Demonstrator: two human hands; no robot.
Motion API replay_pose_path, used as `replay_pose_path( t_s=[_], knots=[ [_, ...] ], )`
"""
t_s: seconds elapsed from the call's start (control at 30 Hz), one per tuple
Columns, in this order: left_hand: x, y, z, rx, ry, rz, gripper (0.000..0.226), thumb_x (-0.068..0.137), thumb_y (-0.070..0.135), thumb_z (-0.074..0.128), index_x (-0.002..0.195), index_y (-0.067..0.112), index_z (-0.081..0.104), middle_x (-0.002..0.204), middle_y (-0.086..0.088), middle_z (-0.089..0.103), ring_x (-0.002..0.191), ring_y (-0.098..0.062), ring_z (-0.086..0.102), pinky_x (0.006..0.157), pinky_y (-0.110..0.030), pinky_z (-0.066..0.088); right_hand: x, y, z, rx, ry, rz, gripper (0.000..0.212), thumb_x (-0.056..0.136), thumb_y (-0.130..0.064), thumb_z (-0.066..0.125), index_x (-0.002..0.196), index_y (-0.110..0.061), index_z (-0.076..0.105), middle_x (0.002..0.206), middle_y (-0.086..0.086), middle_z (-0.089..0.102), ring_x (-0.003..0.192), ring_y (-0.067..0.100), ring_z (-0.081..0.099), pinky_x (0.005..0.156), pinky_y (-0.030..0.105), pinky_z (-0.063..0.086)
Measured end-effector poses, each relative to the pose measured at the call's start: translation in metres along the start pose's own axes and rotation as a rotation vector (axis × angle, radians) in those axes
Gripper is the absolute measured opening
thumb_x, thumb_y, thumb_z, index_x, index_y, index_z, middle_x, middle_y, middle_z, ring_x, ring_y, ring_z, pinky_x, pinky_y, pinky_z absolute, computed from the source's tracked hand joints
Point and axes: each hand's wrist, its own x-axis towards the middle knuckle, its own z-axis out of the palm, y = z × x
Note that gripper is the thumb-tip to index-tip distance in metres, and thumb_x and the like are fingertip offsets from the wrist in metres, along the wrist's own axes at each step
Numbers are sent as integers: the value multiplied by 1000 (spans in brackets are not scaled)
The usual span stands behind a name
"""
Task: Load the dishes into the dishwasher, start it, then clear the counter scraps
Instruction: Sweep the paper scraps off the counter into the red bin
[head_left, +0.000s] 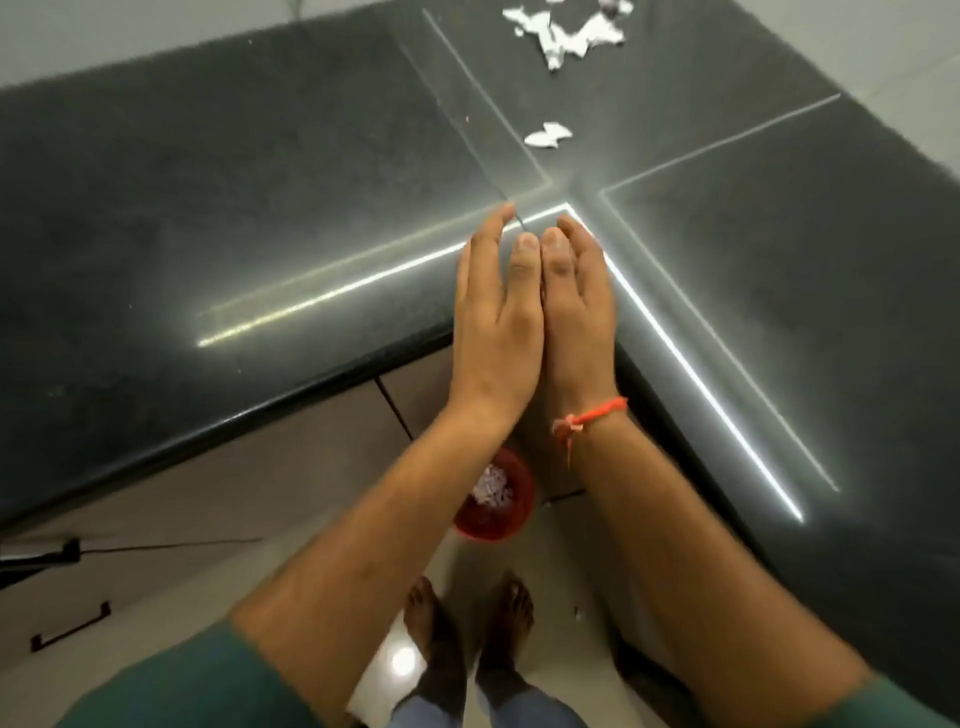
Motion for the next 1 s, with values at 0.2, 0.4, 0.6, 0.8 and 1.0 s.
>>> replay_pose_path(
  t_s=[0.2,0.4,0.6,0.8,1.0],
  knots=[
    [92,-33,7,505,-135,84,61,101,37,51,156,25,28,164,-6,20,152,-19,20,122,-43,27,91,12,-23,-440,-56,-171,61,93,-37,67,146,-15,47,146,5,48,137,17,43,115,34,34],
    [158,-69,32,777,-137,89,69,98,40,55,158,20,27,166,-8,20,152,-25,22,123,-41,23,144,58,-31,-601,-49,-262,75,79,-45,80,141,-14,52,139,3,54,128,15,50,107,17,34],
    [214,-79,68,985,-95,219,70,99,41,51,159,23,21,165,-12,21,153,-27,18,126,-41,15,206,60,-16,-526,12,-258,73,77,-43,80,140,-17,52,134,-1,58,120,14,56,100,18,40],
    [278,-80,89,1014,-174,312,78,100,57,48,162,26,13,166,-16,19,149,-33,26,122,-45,26,256,56,0,-435,7,-227,71,78,-42,80,140,-18,53,137,-3,57,123,10,53,99,8,36],
    [332,-78,110,998,-193,289,77,97,63,46,161,37,10,168,-7,14,152,-28,24,123,-42,25,309,49,9,-357,7,-188,83,75,-51,80,145,-20,49,144,-5,52,130,7,48,108,23,41]
  ],
)
